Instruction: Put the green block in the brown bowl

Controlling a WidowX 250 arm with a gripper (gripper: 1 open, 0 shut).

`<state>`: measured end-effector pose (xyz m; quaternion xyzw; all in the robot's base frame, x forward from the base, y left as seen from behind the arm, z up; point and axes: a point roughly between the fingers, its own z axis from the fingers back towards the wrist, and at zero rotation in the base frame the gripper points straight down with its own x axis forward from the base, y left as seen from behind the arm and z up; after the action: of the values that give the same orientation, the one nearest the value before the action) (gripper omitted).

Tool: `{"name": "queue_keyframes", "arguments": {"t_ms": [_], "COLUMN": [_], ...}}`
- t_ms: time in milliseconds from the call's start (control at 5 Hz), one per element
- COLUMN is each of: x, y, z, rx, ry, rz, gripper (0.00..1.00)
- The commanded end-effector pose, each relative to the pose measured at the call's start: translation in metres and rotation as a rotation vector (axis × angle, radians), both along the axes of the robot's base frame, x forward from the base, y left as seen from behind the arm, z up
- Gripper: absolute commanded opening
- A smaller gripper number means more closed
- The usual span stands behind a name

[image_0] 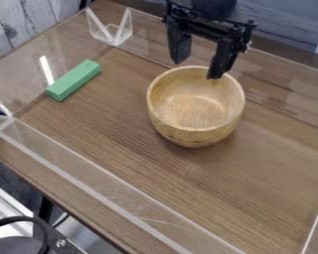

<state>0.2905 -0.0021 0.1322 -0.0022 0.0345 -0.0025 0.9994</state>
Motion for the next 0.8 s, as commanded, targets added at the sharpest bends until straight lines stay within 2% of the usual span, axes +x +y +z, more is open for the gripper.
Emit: {"name": "queue_keyframes", "arguments": {"t_ms": [0,200,400,600], "x": [-0.013,-0.024,-0.035,-0.041], "y": [0.02,0.046,0.088,0.131], "z": [0.001,-0.005,-0.007,-0.01], "rx": [0.04,0.018,-0.005,-0.026], "ry": [-0.003,-0.005,-0.027,-0.047], "rz": [0.047,0.084,0.151,0.187], "gripper": [1.0,1.0,1.0,1.0]}}
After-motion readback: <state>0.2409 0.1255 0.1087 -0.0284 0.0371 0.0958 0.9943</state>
